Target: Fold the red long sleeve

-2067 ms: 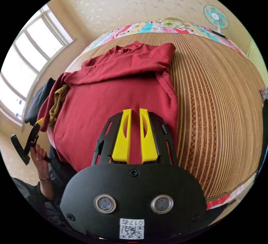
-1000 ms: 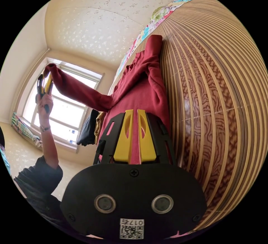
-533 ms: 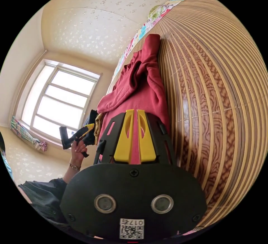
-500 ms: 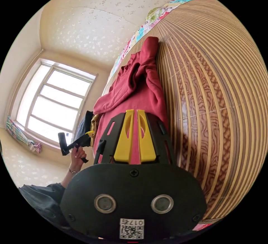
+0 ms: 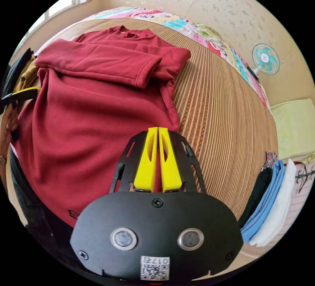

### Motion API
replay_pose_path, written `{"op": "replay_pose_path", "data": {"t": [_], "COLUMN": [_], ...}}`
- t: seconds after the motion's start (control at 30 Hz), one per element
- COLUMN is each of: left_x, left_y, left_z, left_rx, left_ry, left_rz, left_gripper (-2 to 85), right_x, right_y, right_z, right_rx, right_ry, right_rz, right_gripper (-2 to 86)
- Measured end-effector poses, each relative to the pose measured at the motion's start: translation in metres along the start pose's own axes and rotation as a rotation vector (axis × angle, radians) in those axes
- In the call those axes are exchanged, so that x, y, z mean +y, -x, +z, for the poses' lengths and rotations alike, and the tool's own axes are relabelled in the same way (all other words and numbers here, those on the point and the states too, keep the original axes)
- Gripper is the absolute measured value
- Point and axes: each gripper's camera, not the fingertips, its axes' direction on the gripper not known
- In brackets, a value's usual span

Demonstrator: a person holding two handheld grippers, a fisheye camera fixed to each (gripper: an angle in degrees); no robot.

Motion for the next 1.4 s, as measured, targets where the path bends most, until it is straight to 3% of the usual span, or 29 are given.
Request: {"op": "replay_pose_path", "data": {"t": [0.03, 0.13, 0.23, 0.4, 0.53, 0.6, 0.7, 0.77, 0.87, 0.97, 1.1, 1.27, 1.4], "left_x": [-0.010, 0.009, 0.071, 0.155, 0.180, 0.188, 0.195, 0.217, 0.247, 0.264, 0.262, 0.156, 0.072], "left_y": [0.010, 0.019, 0.010, 0.028, 0.047, 0.048, 0.063, 0.084, 0.093, 0.082, 0.083, 0.082, 0.104], "left_z": [-0.003, -0.040, -0.085, -0.108, -0.100, -0.103, -0.113, -0.143, -0.203, -0.261, -0.302, -0.268, -0.220], "left_rx": [0.054, 0.140, 0.042, -0.057, -0.036, -0.071, 0.090, 0.394, 0.707, 0.746, 0.813, 0.608, 0.481], "left_ry": [0.006, -0.092, -0.216, -0.177, -0.105, -0.126, -0.055, -0.180, -0.377, -0.440, -0.525, -0.480, -0.439], "left_rz": [-0.041, -0.055, 0.065, 0.023, -0.061, -0.073, -0.120, -0.126, -0.009, 0.210, 0.256, 0.054, -0.135], "left_gripper": [3.2, 4.6, 8.2, 13.3, 10.3, 7.5, 5.2, 4.6, 4.2, 4.0, 4.0, 4.7, 8.5], "right_x": [-0.006, 0.032, 0.104, 0.211, 0.259, 0.261, 0.278, 0.302, 0.339, 0.372, 0.370, 0.218, 0.129], "right_y": [-0.015, -0.042, -0.058, -0.063, -0.060, -0.061, -0.078, -0.108, -0.142, -0.162, -0.165, -0.153, -0.148], "right_z": [-0.008, -0.050, -0.067, -0.052, -0.045, -0.039, -0.043, -0.065, -0.105, -0.161, -0.217, -0.202, -0.151], "right_rx": [-0.074, -0.108, -0.172, -0.314, -0.413, -0.530, -0.681, -0.930, -1.138, -1.125, -1.042, -0.601, -0.530], "right_ry": [0.028, -0.133, -0.195, -0.140, -0.173, -0.096, -0.122, -0.296, -0.542, -0.779, -0.925, -0.685, -0.514], "right_rz": [0.034, 0.133, 0.195, 0.297, 0.368, 0.335, 0.355, 0.345, 0.321, 0.256, 0.166, 0.276, 0.358], "right_gripper": [0.8, 1.4, 3.1, 8.6, 8.3, 5.9, 3.9, 3.2, 2.6, 2.2, 2.1, 2.5, 3.7]}}
